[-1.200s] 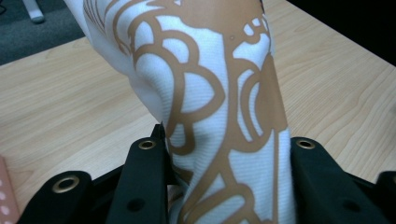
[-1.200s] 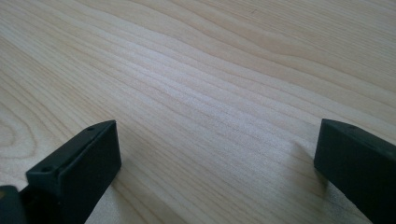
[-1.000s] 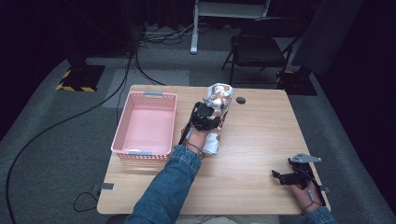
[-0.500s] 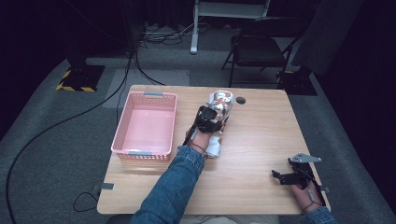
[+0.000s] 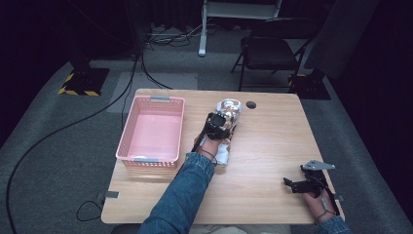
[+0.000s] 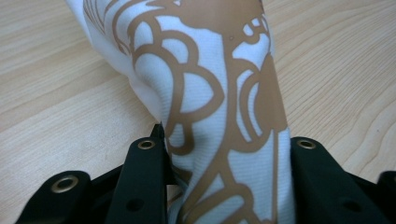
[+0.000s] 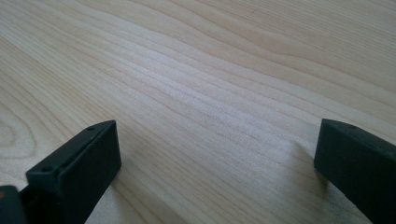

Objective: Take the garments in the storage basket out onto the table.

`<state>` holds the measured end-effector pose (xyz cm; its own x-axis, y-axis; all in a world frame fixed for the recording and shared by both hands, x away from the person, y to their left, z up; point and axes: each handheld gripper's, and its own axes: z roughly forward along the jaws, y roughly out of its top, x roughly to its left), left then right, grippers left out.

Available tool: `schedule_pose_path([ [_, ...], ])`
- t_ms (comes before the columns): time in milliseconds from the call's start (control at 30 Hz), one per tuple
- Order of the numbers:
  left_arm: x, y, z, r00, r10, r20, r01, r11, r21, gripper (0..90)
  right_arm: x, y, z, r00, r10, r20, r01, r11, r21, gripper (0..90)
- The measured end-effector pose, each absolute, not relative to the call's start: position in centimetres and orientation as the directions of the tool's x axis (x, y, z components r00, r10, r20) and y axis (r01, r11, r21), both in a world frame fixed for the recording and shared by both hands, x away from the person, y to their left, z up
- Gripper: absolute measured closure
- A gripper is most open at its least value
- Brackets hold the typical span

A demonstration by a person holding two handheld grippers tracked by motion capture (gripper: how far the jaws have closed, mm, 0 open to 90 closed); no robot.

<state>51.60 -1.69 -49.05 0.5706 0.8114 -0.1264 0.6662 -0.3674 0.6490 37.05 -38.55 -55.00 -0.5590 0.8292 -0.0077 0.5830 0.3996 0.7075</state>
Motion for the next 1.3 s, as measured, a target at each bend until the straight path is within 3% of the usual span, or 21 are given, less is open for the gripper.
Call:
schedule_pose_path([
  [533, 52.6, -2.2, -50.4, 0.558, 0.814, -0.160, 0.710, -0.369, 0.600, 61.6, 37.0, -38.5, -55.0, -0.559, 0.829, -0.008, 0.583, 0.400, 0.707, 0.4],
  [600, 52.6, -2.3, -50.5, 0.559, 0.813, -0.162, 0.712, -0.371, 0.596, 56.3, 37.0, -38.5, -55.0, -0.559, 0.829, -0.008, 0.583, 0.400, 0.708, 0.4],
  [667, 52.7, -2.3, -50.4, 0.556, 0.816, -0.157, 0.709, -0.367, 0.602, 40.0, 37.0, -38.5, -55.0, -0.559, 0.829, -0.008, 0.583, 0.400, 0.708, 0.4],
  [700, 52.7, -2.3, -50.3, 0.549, 0.820, -0.162, 0.712, -0.358, 0.604, 40.0, 37.0, -38.5, -55.0, -0.559, 0.829, -0.008, 0.583, 0.400, 0.707, 0.4],
  [767, 52.7, -2.4, -50.0, 0.531, 0.827, -0.184, 0.729, -0.335, 0.597, 19.9, 37.0, -38.5, -55.0, -0.559, 0.829, -0.008, 0.583, 0.400, 0.708, 0.4],
  [800, 52.7, -2.4, -50.0, 0.531, 0.827, -0.184, 0.729, -0.335, 0.597, 16.9, 37.0, -38.5, -55.0, -0.559, 0.829, -0.008, 0.583, 0.400, 0.708, 0.4],
  [1000, 51.7, -2.2, -48.0, 0.543, 0.826, -0.151, 0.673, -0.321, 0.667, 10.6, 37.0, -38.5, -55.0, -0.563, 0.827, -0.009, 0.581, 0.403, 0.707, 0.4],
  [1300, 48.7, -2.0, -44.0, 0.595, 0.799, -0.091, 0.558, -0.329, 0.761, 9.1, 37.1, -38.5, -55.0, -0.566, 0.824, -0.008, 0.580, 0.405, 0.707, 0.4],
])
